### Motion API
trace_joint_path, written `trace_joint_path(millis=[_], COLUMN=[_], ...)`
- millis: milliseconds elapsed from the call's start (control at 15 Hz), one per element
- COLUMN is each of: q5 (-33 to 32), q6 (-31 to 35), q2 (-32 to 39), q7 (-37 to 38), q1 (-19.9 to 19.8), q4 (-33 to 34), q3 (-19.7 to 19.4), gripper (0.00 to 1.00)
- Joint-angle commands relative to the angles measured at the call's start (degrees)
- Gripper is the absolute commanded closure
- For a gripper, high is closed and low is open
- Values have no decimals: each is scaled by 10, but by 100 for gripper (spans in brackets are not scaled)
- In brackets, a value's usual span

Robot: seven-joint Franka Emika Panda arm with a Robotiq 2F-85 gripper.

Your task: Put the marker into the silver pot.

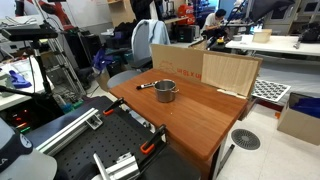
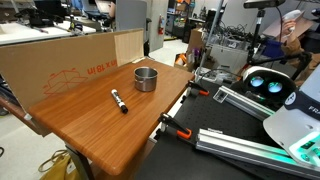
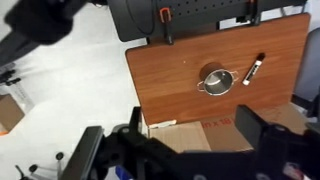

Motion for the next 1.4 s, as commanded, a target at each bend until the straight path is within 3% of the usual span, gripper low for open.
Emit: trace_joint_path(millis=[0, 867, 1333], q5=[-1, 21, 67], q6=[-2, -15, -3], q2=[0, 17, 73], q7=[1, 20, 88], q1=[2, 7, 29], q4=[2, 7, -11], q3=[-1, 1, 53], gripper=[0, 0, 0])
